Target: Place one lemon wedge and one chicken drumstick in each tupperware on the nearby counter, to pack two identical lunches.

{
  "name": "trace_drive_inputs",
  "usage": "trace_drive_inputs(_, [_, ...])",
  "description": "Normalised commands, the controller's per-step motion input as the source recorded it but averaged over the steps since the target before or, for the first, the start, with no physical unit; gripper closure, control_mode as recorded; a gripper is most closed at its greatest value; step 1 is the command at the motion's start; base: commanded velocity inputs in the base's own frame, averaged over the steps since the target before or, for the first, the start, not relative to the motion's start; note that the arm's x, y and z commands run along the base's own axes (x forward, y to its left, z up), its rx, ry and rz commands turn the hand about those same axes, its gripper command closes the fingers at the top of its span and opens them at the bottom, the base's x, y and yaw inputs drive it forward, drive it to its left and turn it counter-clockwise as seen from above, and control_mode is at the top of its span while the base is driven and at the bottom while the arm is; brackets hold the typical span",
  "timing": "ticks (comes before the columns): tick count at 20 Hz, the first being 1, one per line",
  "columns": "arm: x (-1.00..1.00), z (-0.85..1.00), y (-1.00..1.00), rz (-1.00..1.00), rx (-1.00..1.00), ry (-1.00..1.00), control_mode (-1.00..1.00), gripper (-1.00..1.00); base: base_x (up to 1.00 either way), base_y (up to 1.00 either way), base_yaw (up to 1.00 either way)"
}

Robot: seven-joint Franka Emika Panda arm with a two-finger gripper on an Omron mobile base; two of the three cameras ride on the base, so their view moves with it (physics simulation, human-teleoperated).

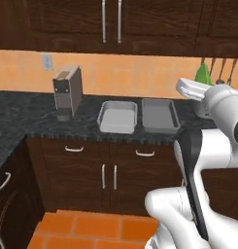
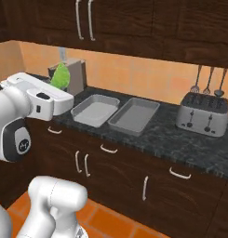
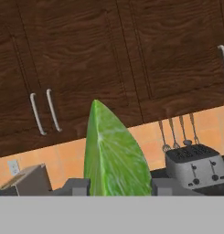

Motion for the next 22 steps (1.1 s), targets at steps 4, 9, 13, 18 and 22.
trace_drive_inputs(4, [0.0, 0.0, 0.0, 0.0, 0.0, 0.0, 1.0, 1.0, 0.03, 1.0, -0.38])
trace_drive_inputs(9, [0.0, 0.0, 0.0, 0.0, 0.0, 0.0, 1.0, 1.0, 0.38, 0.84, -0.39])
trace_drive_inputs(13, [0.0, 0.0, 0.0, 0.0, 0.0, 0.0, 1.0, 1.0, 0.86, 0.22, -0.23])
trace_drive_inputs(18, [0.0, 0.0, 0.0, 0.0, 0.0, 0.0, 1.0, 1.0, 0.52, 0.0, -0.05])
trace_drive_inputs(22, [0.0, 0.0, 0.0, 0.0, 0.0, 0.0, 1.0, 1.0, 0.41, 0.05, 0.0])
